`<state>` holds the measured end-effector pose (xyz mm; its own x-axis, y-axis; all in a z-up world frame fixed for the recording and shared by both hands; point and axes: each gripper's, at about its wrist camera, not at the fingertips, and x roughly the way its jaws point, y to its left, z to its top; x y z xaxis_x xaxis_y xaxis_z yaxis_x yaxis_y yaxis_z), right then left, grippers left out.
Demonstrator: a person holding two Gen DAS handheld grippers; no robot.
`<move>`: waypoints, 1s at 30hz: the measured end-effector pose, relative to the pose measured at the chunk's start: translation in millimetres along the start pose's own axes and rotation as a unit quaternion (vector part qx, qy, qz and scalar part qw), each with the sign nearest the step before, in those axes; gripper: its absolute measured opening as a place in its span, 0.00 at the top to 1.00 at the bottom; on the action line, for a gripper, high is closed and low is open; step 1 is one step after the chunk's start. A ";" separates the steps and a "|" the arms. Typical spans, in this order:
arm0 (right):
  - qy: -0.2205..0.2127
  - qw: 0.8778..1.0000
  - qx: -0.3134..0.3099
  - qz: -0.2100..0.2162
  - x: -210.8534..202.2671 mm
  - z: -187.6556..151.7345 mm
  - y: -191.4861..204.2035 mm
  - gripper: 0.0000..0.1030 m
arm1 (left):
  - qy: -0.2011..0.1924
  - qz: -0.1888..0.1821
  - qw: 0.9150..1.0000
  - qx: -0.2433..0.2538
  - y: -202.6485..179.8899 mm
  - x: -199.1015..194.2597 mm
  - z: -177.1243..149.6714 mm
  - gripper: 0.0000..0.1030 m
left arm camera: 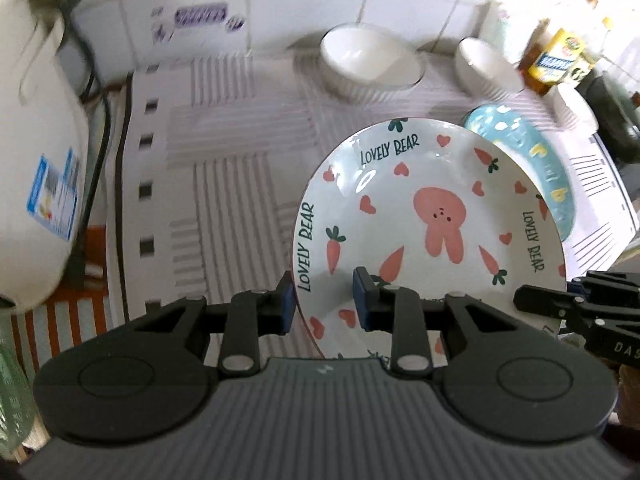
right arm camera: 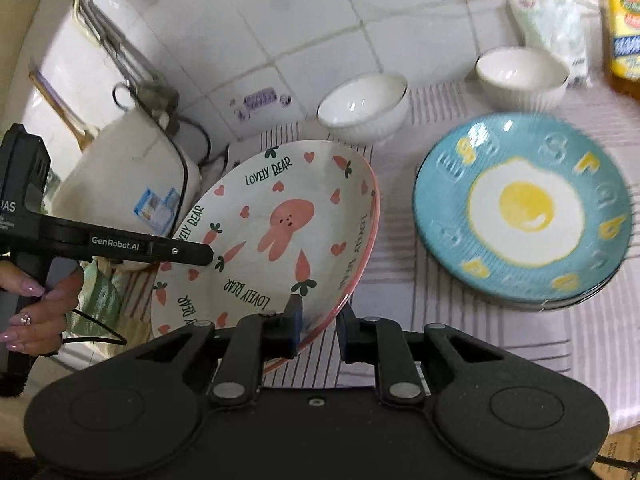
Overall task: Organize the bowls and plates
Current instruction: 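Lift the bunny plate onto the egg-print plate and open both grippers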
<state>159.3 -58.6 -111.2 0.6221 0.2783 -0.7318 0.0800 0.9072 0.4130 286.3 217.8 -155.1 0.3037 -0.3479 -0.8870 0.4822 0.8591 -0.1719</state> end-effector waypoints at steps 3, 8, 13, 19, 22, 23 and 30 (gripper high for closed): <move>-0.015 1.000 0.007 0.000 -2.5 0.5 -1.3 0.79 | -0.017 -0.005 0.999 0.029 -16.4 -9.3 15.5 0.73; -0.033 0.999 0.016 -0.011 5.9 -1.6 -9.5 0.79 | -0.029 -0.017 0.997 0.067 -44.5 -6.6 34.5 0.73; -0.034 0.999 0.021 -0.031 20.1 -5.2 -24.0 0.78 | -0.023 -0.036 0.996 0.079 -67.2 11.4 43.9 0.73; -0.034 0.998 0.024 -0.051 6.5 3.5 -56.7 0.78 | -0.001 -0.059 0.995 0.081 -93.9 40.6 55.5 0.73; -0.034 0.997 0.036 -0.055 2.6 7.3 -76.1 0.78 | 0.012 -0.066 0.995 0.080 -106.2 55.3 64.0 0.73; -0.033 0.997 0.040 -0.056 3.5 8.8 -80.7 0.78 | 0.018 -0.068 0.995 0.077 -109.3 60.4 67.0 0.73; -0.017 0.997 0.057 -0.056 12.5 13.3 -112.5 0.78 | 0.051 -0.065 0.994 0.072 -129.6 88.5 81.5 0.73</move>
<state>168.5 -161.4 -159.6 0.6307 0.1650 -0.7583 0.2367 0.8897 0.3905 317.6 45.1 -176.5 0.1509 -0.4063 -0.9012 0.6262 0.7447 -0.2309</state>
